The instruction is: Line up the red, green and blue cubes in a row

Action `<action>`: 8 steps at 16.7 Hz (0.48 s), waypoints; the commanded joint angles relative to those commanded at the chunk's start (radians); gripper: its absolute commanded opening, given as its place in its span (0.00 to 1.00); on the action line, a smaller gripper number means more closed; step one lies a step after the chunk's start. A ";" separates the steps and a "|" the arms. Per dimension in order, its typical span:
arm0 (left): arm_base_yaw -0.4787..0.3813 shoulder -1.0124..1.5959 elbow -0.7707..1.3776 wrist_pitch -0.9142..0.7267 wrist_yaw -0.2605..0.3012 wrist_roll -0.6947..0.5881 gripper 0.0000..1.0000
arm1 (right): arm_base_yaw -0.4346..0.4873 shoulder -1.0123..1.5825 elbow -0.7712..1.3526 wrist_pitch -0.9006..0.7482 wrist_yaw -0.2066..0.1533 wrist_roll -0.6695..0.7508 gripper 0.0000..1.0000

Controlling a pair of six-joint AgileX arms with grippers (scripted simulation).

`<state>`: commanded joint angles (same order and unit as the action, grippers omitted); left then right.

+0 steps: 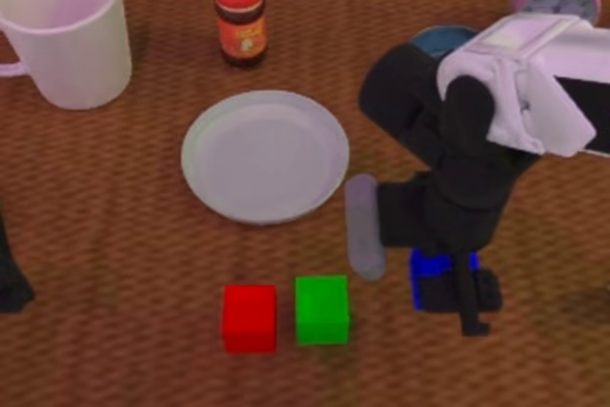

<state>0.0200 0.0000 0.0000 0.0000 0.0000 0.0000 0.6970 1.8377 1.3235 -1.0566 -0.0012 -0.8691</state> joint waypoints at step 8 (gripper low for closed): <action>0.000 0.000 0.000 0.000 0.000 0.000 1.00 | 0.003 0.080 -0.140 0.226 0.000 0.000 0.00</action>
<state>0.0200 0.0000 0.0000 0.0000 0.0000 0.0000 0.7002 1.9175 1.1832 -0.8309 -0.0008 -0.8689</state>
